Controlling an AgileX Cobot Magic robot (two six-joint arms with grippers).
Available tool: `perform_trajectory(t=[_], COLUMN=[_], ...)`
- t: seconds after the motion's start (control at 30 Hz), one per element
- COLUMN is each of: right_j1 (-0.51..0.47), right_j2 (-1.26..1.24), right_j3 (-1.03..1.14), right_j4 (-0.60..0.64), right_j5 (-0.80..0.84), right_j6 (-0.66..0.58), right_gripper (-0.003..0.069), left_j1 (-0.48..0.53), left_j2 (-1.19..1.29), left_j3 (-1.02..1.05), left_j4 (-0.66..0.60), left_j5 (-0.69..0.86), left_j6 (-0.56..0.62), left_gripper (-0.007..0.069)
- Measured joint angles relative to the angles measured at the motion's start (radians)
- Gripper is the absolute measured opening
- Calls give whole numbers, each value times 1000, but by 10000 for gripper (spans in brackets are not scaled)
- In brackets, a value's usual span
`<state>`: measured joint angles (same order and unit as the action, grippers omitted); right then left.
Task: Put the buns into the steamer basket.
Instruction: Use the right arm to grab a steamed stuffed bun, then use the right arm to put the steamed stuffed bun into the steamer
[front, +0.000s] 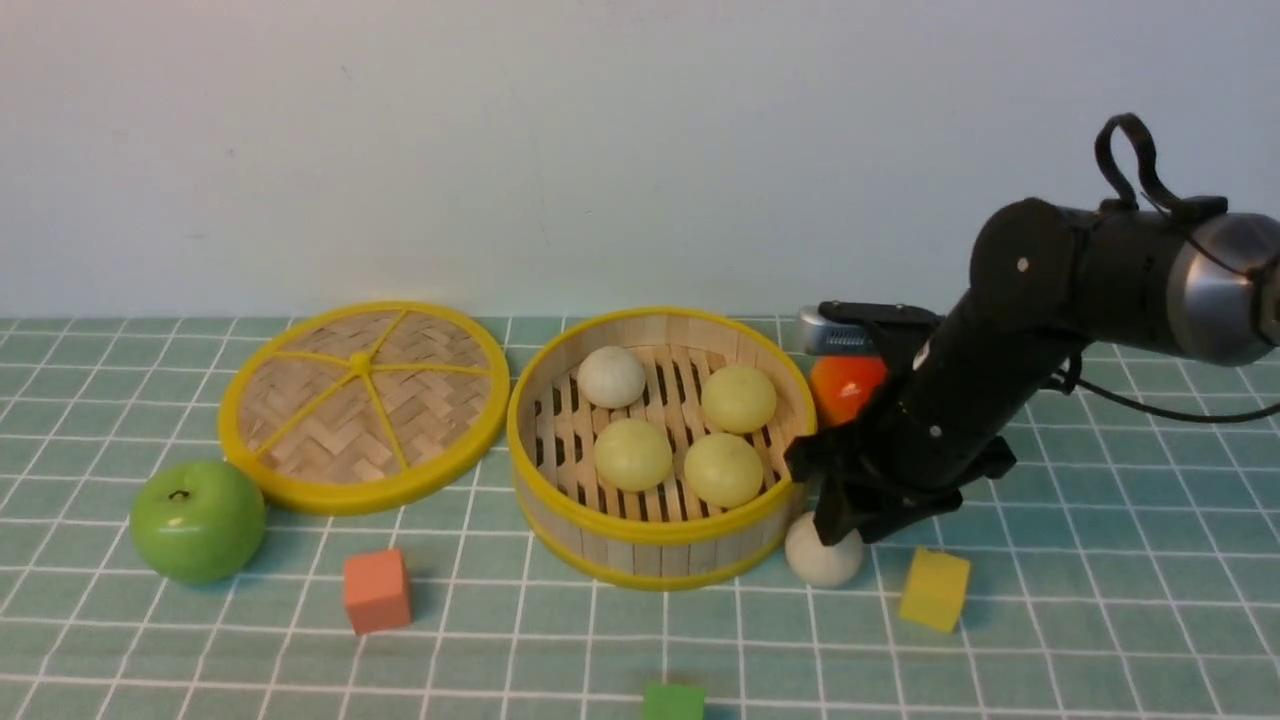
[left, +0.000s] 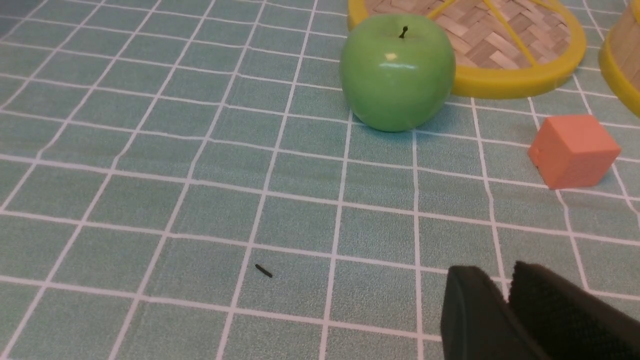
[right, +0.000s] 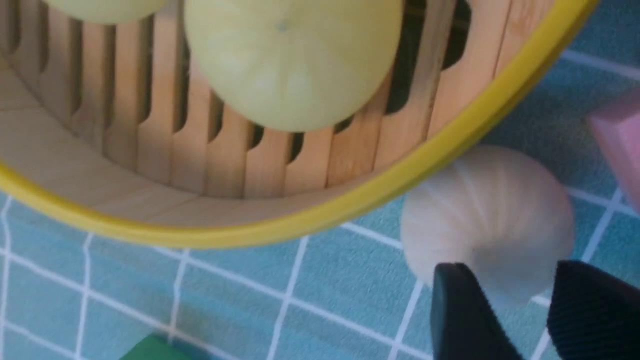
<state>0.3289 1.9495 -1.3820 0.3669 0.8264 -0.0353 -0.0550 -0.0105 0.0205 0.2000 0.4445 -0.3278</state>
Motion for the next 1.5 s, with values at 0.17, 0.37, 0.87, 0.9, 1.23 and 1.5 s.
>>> perform_trajectory(t=[0.17,0.37,0.87,0.9,1.23,1.5], right_j1=[0,0,0,0,3,20], right_j2=[0,25,35,33,19,251], right_j3=[2,2,0,-3,-425,-610], right_j4=[-1,14,33,33,50,196], right_j5=[-55,-71,-41,-37,100,-29], right_j6=[0,1,1,1,0,-95], right_gripper=[281,279,13,13,13,13], left_j1=[0,0,0,0,0,0], left_j2=[0,0,0,0,0,0], left_j3=[0,0,0,0,0,0], left_j4=[0,0,0,0,4,6], left_j5=[0,0,0,0,0,0], left_j6=[0,0,0,0,0,0], left_gripper=[131,132,134,134,143,145])
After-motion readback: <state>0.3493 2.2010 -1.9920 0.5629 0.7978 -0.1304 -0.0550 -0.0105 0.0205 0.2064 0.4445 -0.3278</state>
